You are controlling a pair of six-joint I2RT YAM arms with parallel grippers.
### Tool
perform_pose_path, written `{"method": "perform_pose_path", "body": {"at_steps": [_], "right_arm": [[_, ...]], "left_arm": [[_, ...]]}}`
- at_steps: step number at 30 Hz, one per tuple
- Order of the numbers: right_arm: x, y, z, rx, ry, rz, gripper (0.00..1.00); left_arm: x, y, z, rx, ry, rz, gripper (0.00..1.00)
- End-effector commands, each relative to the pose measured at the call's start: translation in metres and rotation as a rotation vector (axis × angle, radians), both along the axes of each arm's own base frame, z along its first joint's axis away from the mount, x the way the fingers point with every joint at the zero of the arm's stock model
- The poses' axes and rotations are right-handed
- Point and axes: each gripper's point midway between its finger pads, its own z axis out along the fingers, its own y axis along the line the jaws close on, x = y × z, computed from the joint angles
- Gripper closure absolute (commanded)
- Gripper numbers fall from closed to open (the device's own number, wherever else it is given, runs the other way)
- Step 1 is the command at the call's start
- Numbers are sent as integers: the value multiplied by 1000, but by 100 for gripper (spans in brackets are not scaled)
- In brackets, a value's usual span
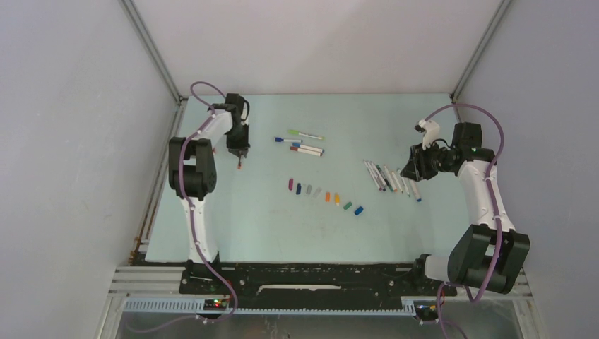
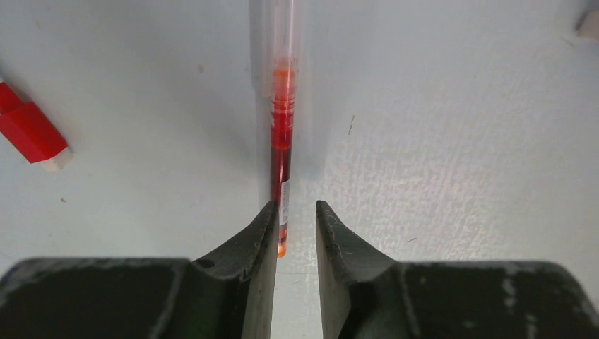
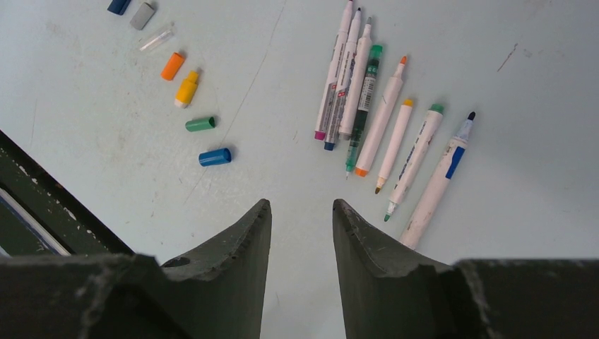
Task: Open the pen caps
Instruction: Pick up the pen from the center of the board.
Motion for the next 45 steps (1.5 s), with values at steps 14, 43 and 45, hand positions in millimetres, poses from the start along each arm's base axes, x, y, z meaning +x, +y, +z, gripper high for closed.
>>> {"method": "perform_pose_path", "body": {"at_steps": [14, 43, 45], "right_arm": [[2, 1, 18, 6, -64, 19, 59], [1, 0, 22, 14, -77, 17, 59], [0, 0, 23, 15, -78, 17, 59]], "left_arm": [[19, 5, 13, -46, -17, 118, 71], [8, 7, 9, 34, 98, 11, 72], [8, 7, 10, 31, 93, 12, 72]]}}
